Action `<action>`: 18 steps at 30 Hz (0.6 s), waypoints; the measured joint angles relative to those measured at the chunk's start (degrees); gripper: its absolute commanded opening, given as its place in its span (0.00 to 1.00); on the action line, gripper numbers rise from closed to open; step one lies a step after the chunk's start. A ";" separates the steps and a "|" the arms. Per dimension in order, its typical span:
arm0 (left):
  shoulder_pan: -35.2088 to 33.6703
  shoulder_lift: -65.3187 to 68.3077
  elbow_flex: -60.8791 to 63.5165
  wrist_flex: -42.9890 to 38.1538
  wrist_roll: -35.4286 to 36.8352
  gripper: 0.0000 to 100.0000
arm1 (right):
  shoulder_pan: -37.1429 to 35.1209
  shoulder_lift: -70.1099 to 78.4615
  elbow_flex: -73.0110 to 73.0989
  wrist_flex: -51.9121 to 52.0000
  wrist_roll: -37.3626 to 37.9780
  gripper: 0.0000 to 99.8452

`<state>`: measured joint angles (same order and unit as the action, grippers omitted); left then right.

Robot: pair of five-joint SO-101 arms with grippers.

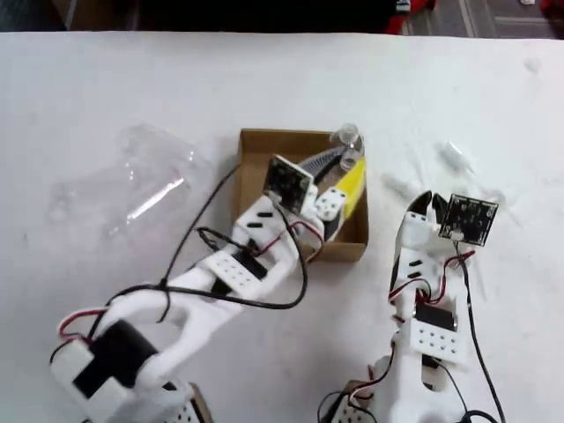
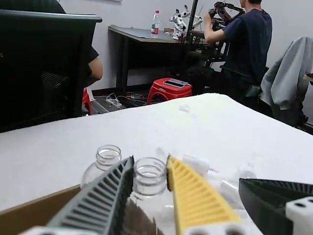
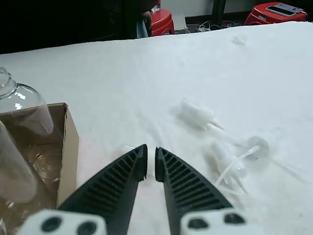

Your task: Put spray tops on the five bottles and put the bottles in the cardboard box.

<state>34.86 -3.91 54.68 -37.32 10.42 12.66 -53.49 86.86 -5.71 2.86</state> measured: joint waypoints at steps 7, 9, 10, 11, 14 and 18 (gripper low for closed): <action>0.09 5.89 -0.09 -1.49 -0.18 0.02 | 0.09 0.00 0.00 0.00 -0.35 0.02; 0.35 6.24 -0.18 -1.76 -0.18 0.02 | 0.35 0.00 0.00 0.00 -0.35 0.02; 0.35 6.24 -0.18 -1.93 -0.18 0.02 | 0.35 0.00 0.00 0.00 -0.35 0.02; 0.35 6.33 -0.18 -2.02 -0.18 0.02 | 0.26 0.00 0.00 0.00 -0.35 0.02; 0.35 6.33 -0.18 -2.02 -0.18 0.02 | 0.09 0.00 0.00 0.00 -0.35 0.02; 0.35 6.33 -0.18 -2.02 -0.18 0.02 | 0.26 0.00 0.00 0.00 -0.35 0.02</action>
<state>35.21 2.42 54.51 -39.34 10.24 12.92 -53.49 86.86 -5.71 2.51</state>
